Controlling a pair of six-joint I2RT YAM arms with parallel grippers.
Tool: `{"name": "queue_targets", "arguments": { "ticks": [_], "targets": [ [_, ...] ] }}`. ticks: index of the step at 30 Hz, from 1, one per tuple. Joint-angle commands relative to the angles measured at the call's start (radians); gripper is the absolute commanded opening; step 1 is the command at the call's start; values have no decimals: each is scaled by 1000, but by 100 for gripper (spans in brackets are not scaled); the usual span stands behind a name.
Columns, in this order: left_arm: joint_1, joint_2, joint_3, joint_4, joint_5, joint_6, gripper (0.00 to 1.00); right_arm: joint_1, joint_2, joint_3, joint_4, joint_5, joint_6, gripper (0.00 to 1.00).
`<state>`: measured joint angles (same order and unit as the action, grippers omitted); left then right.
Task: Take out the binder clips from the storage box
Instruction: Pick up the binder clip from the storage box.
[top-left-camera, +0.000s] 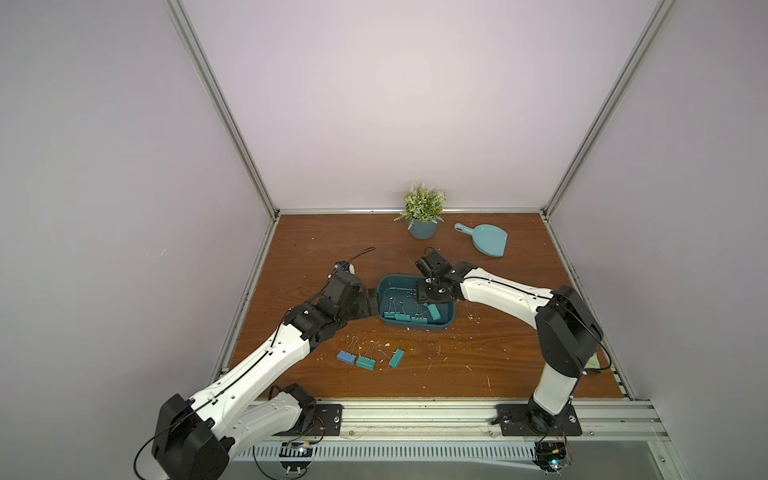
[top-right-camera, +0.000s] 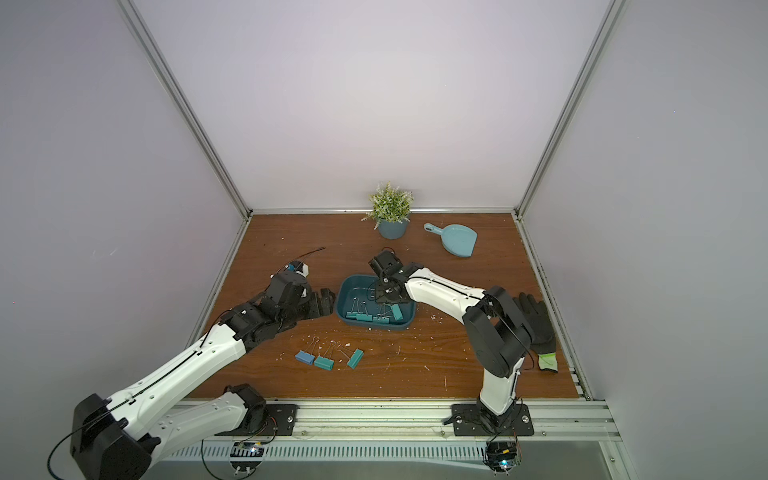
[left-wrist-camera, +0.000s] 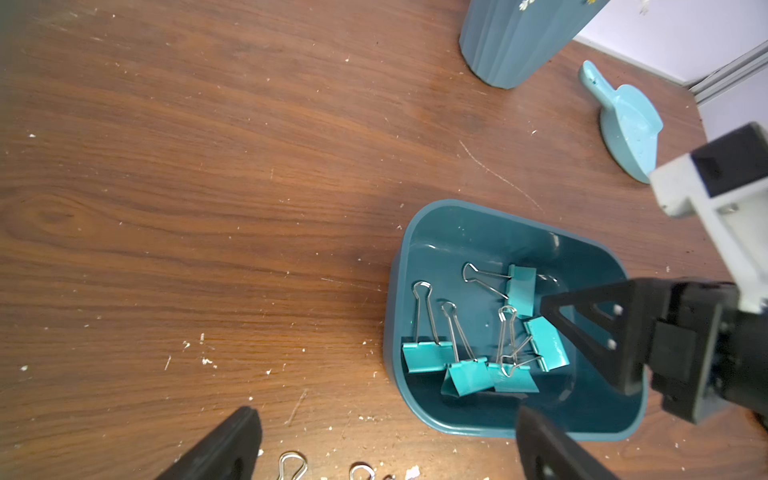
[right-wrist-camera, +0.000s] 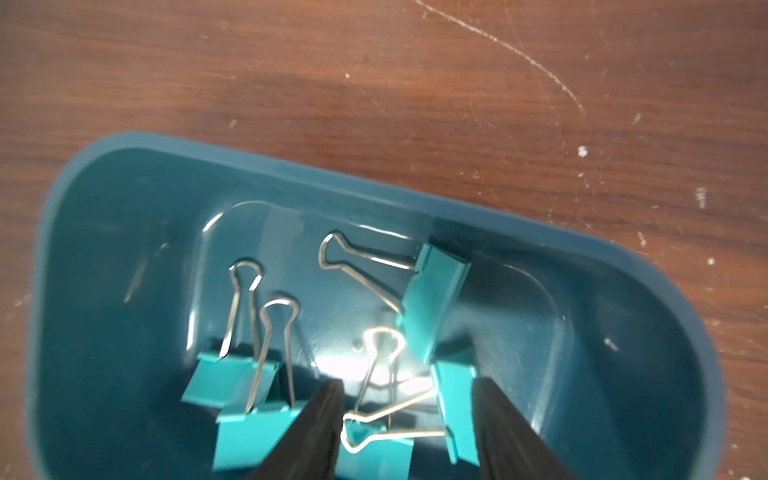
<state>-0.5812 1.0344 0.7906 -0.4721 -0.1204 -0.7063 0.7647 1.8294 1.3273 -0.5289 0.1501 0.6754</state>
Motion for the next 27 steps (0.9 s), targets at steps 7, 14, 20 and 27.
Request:
{"name": "queue_targets", "arguments": {
  "ticks": [7, 14, 20, 27],
  "targets": [
    [22, 21, 40, -4, -33, 22, 99, 2, 86, 98, -91, 44, 86, 56],
    [27, 40, 44, 6, -12, 56, 99, -11, 140, 137, -98, 44, 108, 51],
    [30, 35, 50, 13, -7, 86, 99, -28, 163, 151, -93, 51, 115, 47],
    [33, 43, 61, 17, 0, 107, 99, -30, 202, 162, -99, 55, 123, 46]
  ]
}}
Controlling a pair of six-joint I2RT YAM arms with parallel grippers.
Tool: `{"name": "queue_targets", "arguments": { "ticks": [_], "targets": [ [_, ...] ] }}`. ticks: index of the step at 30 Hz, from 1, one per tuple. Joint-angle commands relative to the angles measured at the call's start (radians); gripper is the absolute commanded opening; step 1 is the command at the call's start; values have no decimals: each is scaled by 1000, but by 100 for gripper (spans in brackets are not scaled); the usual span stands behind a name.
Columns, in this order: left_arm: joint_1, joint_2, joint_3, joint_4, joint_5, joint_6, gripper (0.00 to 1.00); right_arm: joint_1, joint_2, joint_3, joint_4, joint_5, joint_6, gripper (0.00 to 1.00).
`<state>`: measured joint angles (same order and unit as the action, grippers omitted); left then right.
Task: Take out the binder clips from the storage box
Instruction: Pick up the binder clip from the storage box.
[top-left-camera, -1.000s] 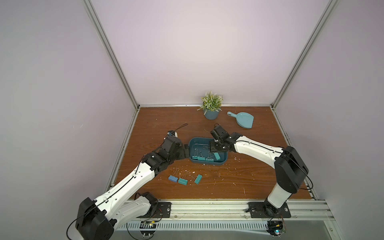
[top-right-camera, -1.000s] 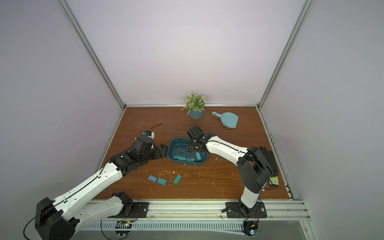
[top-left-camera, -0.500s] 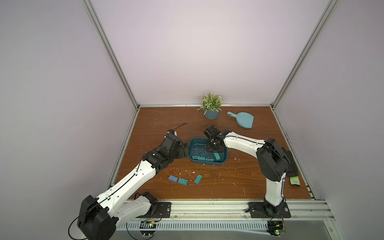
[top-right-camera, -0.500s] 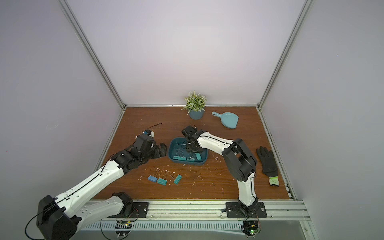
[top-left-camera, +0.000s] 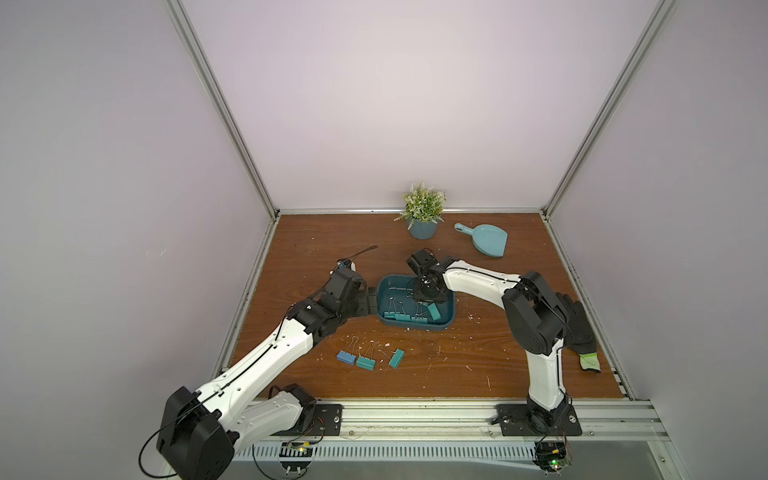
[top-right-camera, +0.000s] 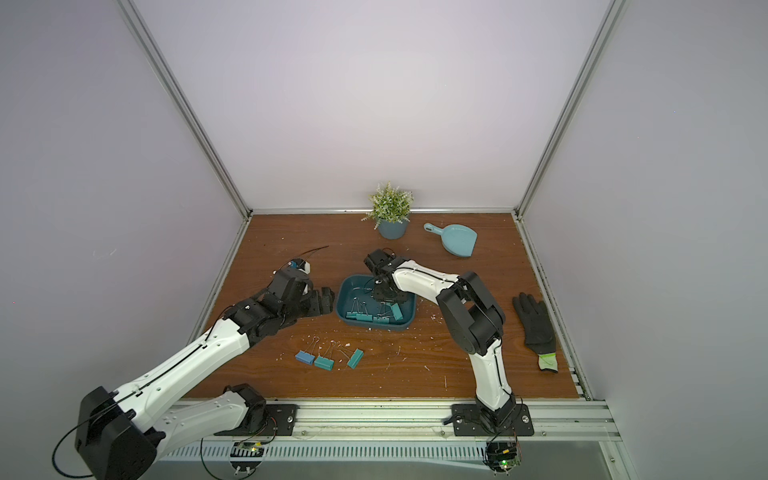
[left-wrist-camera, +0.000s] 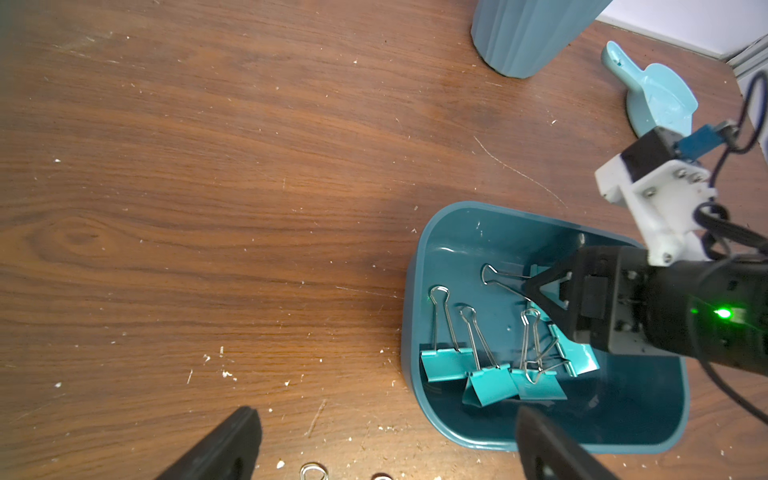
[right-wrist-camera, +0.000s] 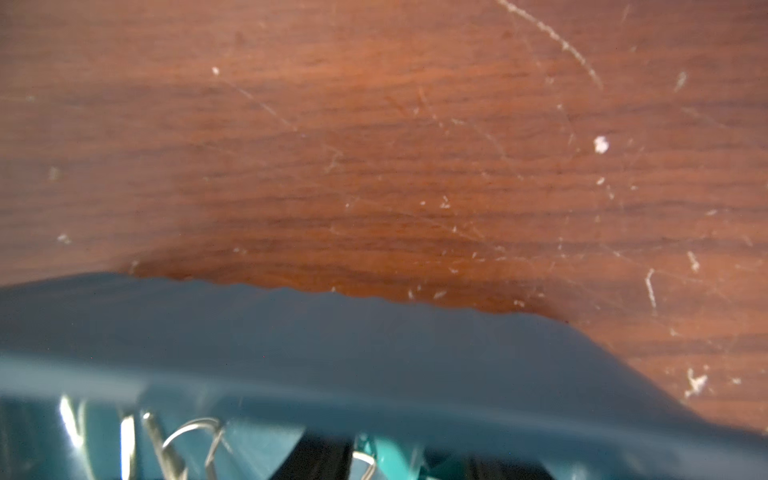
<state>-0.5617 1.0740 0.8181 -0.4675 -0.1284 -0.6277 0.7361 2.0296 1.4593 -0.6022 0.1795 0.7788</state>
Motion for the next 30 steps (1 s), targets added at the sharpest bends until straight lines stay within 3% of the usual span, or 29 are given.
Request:
{"name": "queue_targets", "arguments": {
  "ticks": [1, 5, 12, 22, 30],
  "targets": [
    [14, 6, 33, 12, 11, 31, 99, -4, 7, 31, -27, 27, 19, 45],
    [16, 6, 33, 15, 14, 36, 99, -6, 24, 36, -32, 31, 21, 43],
    [17, -4, 32, 12, 13, 48, 99, -5, -1, 41, -45, 37, 35, 29],
    [19, -21, 28, 16, 18, 47, 99, 19, -146, 89, -108, 90, 48, 29],
    [19, -41, 24, 35, 7, 36, 99, 95, -334, -22, -128, 141, 138, 28]
  ]
}}
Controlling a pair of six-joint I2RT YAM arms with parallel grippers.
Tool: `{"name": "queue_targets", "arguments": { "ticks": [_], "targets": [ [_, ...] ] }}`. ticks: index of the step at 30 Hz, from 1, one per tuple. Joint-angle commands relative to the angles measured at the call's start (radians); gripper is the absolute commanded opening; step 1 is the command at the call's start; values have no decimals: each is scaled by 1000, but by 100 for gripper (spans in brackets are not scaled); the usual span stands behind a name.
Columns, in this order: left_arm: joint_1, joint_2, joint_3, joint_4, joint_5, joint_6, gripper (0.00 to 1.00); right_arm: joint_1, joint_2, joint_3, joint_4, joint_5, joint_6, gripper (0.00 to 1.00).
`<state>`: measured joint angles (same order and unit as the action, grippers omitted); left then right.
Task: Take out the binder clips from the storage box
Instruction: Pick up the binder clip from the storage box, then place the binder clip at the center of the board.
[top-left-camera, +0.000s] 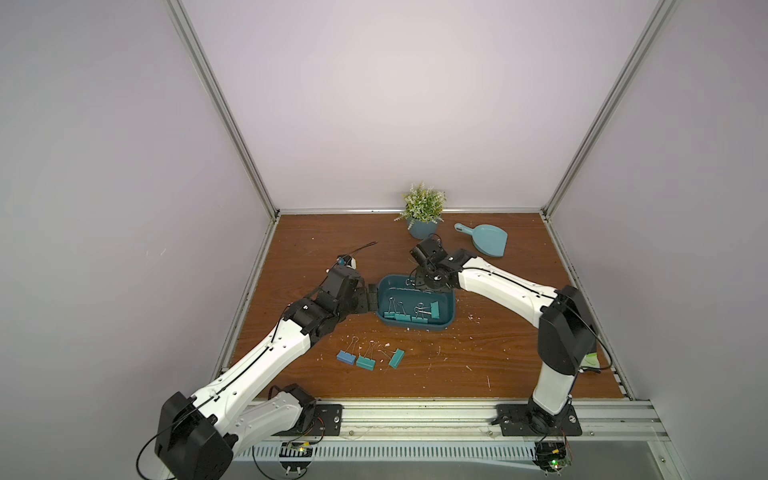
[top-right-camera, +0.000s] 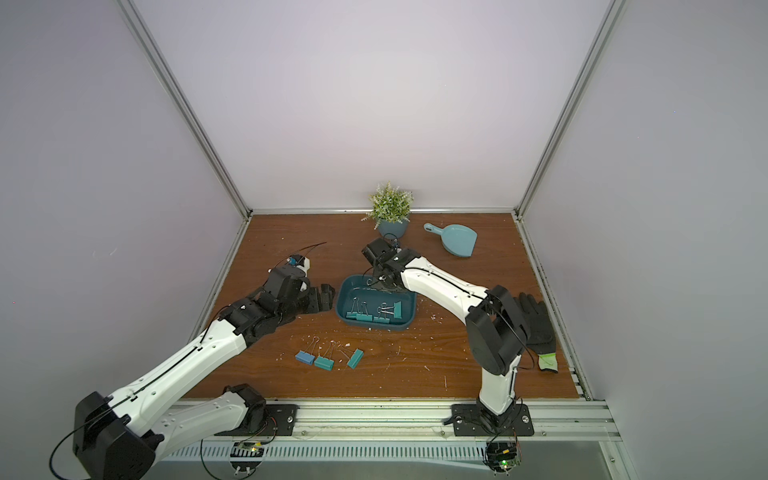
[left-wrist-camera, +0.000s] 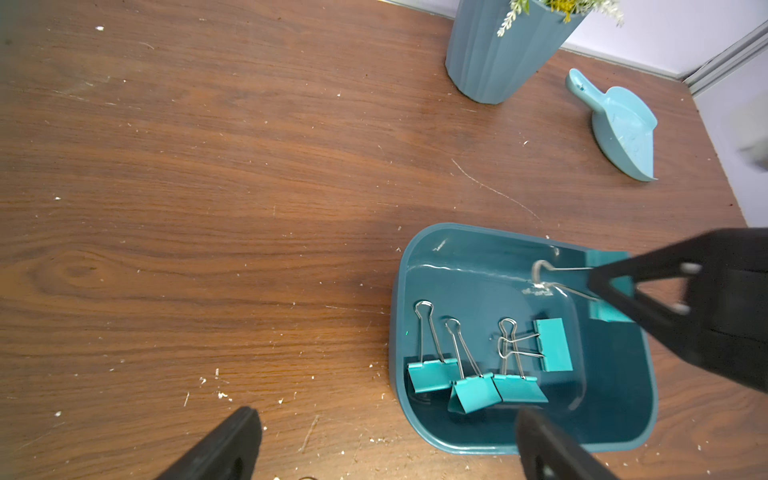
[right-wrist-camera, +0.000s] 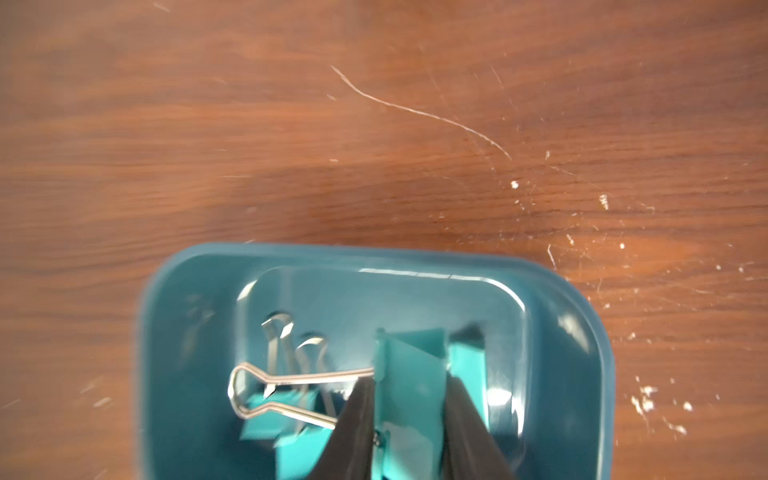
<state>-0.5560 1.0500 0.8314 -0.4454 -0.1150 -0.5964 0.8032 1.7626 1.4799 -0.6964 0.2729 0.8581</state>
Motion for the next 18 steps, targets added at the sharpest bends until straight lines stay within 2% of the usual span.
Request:
{"name": "queue_targets", "arguments": {
  "ticks": [1, 5, 13, 18],
  "targets": [
    [14, -19, 11, 16, -3, 4, 99, 42, -94, -74, -17, 55, 73, 28],
    [12, -26, 12, 12, 2, 3, 99, 73, -171, -177, 19, 34, 138, 28],
    [13, -44, 6, 1, -60, -45, 99, 180, -317, -339, 35, 32, 248, 28],
    [14, -42, 0, -4, -104, -65, 99, 211, -412, -486, 113, -26, 277, 29]
  ]
}}
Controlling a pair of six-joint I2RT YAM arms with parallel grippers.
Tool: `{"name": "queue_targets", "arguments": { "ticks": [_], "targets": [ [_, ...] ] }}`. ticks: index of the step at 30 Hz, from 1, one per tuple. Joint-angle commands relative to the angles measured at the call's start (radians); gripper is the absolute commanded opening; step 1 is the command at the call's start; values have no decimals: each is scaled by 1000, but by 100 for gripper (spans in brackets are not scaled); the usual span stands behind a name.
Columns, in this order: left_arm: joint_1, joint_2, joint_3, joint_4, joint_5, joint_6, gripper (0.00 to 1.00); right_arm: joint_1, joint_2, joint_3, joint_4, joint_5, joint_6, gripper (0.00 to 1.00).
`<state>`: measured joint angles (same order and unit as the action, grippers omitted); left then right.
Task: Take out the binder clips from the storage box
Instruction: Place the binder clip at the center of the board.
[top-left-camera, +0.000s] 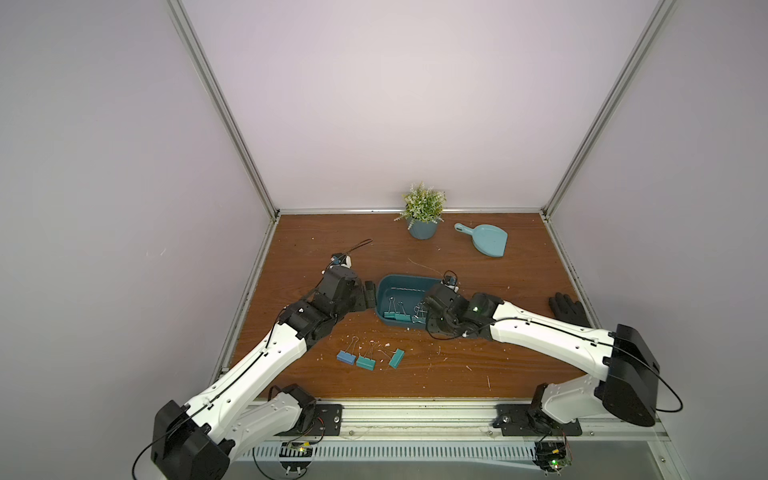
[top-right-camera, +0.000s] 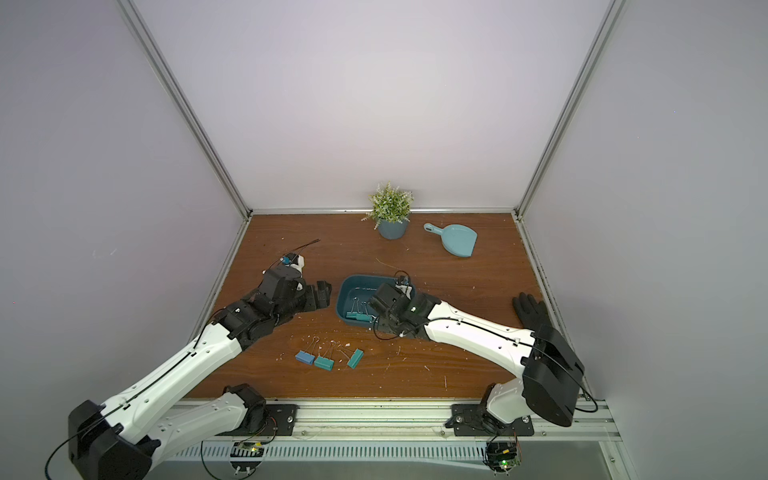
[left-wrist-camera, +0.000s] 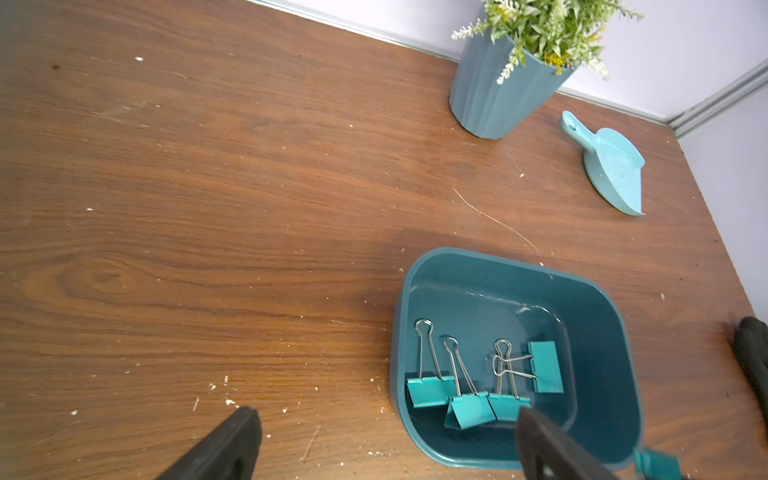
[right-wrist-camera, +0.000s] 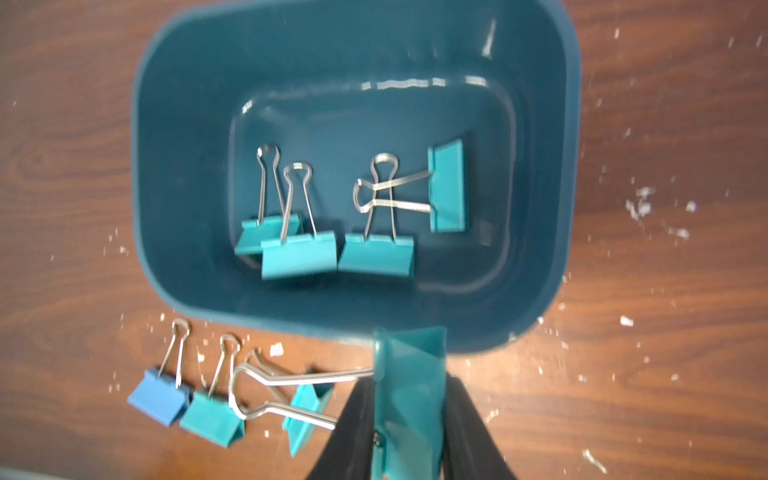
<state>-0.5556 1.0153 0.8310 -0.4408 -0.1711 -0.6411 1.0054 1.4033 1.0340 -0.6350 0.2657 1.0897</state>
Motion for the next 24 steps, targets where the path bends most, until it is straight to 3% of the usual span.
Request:
{"name": "queue_targets", "arguments": {
  "ticks": [1, 8, 15, 24],
  "targets": [
    [13, -6, 2, -8, -52, -24, 99, 17, -64, -59, 64, -18, 47, 29],
    [13, 10, 16, -11, -27, -30, 99, 104, -65, -157, 127, -2, 175, 30],
    [14, 8, 9, -42, 32, 8, 99, 209, 71, -151, 187, 63, 379, 29],
    [13, -51, -20, -59, 74, 30, 99, 253, 199, -134, 209, 107, 567, 28]
  ]
}}
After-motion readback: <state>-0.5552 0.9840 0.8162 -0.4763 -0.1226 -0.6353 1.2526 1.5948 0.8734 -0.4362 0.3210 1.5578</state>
